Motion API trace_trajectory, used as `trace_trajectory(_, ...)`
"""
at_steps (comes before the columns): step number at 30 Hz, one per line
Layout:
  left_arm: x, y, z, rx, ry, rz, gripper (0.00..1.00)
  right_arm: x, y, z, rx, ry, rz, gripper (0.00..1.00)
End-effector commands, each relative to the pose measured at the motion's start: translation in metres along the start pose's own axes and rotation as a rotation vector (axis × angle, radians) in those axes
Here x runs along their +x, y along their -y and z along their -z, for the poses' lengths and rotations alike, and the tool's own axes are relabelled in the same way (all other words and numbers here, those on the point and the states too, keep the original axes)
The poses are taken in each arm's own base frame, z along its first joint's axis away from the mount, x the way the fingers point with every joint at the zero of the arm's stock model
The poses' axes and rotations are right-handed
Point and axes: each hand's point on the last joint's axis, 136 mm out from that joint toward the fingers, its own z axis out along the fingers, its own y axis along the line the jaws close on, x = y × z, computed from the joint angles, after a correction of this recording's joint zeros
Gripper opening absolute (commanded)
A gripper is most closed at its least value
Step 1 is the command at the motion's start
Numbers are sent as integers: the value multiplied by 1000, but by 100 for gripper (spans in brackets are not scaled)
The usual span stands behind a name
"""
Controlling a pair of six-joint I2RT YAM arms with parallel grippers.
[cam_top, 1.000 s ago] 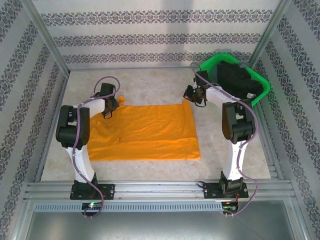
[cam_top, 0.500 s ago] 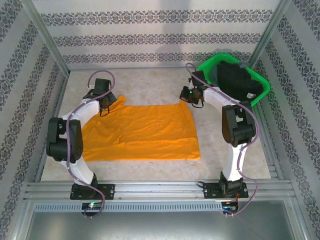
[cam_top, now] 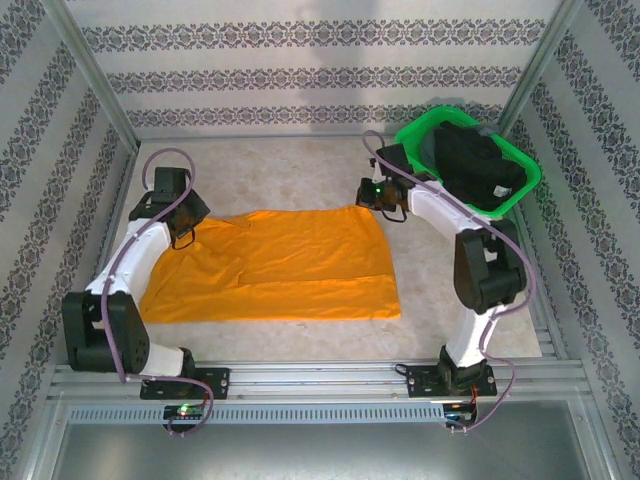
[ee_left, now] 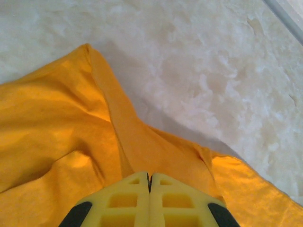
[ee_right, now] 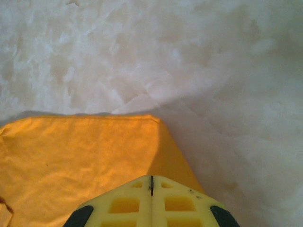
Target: Fold and stack the t-shirts
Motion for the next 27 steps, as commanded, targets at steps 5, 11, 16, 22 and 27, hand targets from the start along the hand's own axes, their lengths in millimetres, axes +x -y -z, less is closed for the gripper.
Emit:
trace_trajectory(5,23,-40,31,-106,-56,6,0,35,13,30,9,-26,65,0)
trace_trajectory(11,30,-71,54,-182,-65,123,0,69,34,43,64,-50,23,0)
trace_trajectory(16,35,-86,71,-221,-73,162,0,84,47,47,113,-83,9,0)
trace_trajectory(22,51,-102,82,-264,-100,185,0,103,60,53,168,-134,1,0)
trace_trajectory(27,54,-113,94,-303,-101,189,0,124,77,58,231,-178,-17,0)
